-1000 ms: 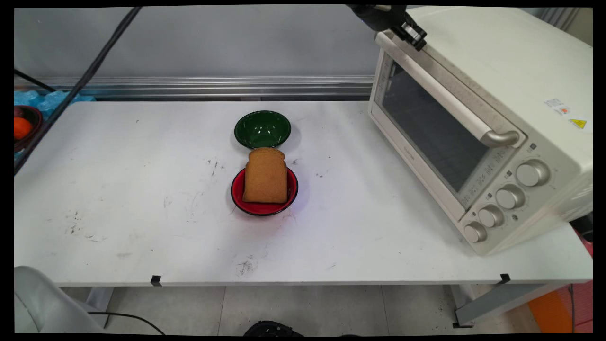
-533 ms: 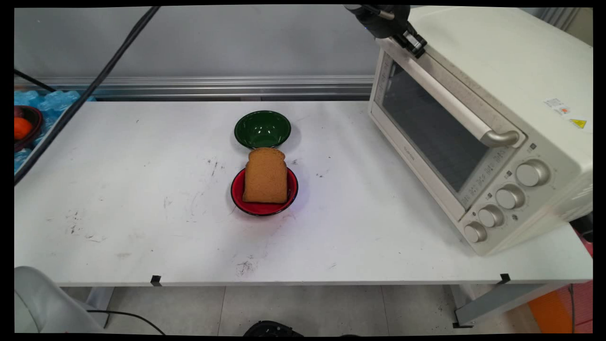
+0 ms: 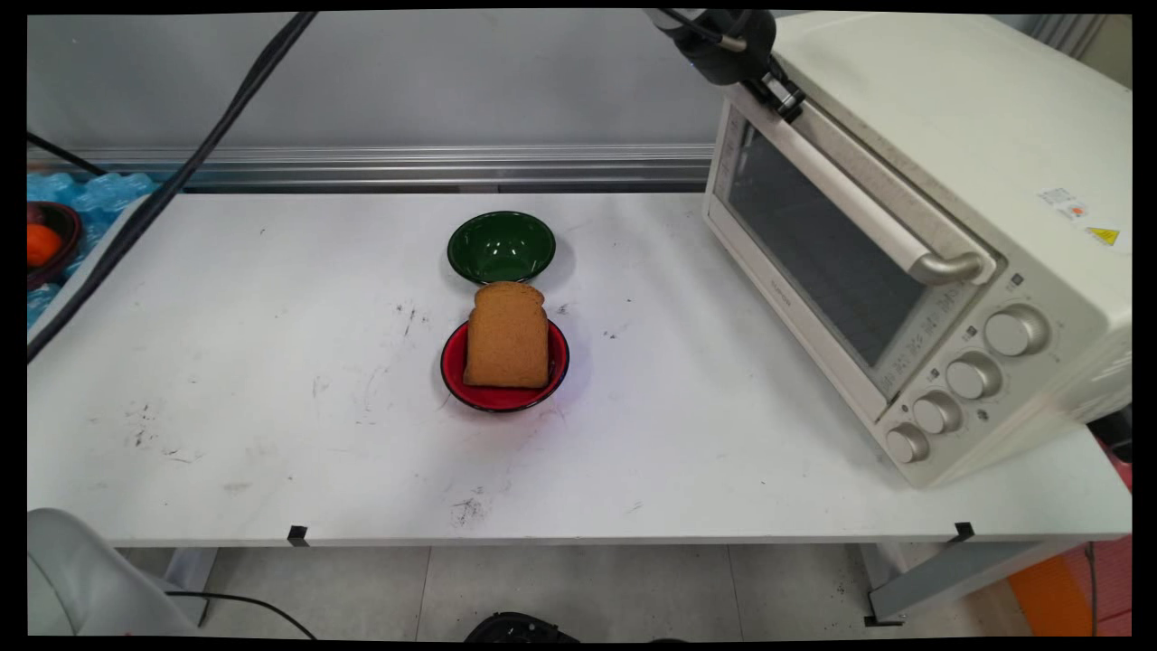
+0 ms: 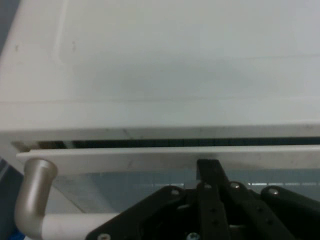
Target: Open the oven
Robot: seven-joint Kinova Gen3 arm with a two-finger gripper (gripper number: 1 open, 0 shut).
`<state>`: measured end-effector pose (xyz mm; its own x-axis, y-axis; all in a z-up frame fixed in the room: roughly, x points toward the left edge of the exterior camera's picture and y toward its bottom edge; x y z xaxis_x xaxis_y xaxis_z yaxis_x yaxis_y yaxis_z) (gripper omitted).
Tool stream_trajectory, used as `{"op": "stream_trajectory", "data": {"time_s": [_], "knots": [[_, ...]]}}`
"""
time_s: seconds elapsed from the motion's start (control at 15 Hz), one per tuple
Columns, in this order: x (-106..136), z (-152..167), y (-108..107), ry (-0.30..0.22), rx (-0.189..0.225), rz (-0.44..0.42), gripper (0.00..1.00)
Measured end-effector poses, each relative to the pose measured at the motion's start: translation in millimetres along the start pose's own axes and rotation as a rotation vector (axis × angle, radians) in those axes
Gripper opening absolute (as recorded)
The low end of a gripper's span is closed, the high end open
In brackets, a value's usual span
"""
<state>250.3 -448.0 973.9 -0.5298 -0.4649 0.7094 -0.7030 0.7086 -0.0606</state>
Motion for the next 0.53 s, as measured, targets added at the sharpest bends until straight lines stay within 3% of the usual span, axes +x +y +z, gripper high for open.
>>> {"op": "stream_trajectory", "data": {"time_s": [0.53], "knots": [[-15, -10, 0, -0.039, -0.01, 0.015, 0.0]]}}
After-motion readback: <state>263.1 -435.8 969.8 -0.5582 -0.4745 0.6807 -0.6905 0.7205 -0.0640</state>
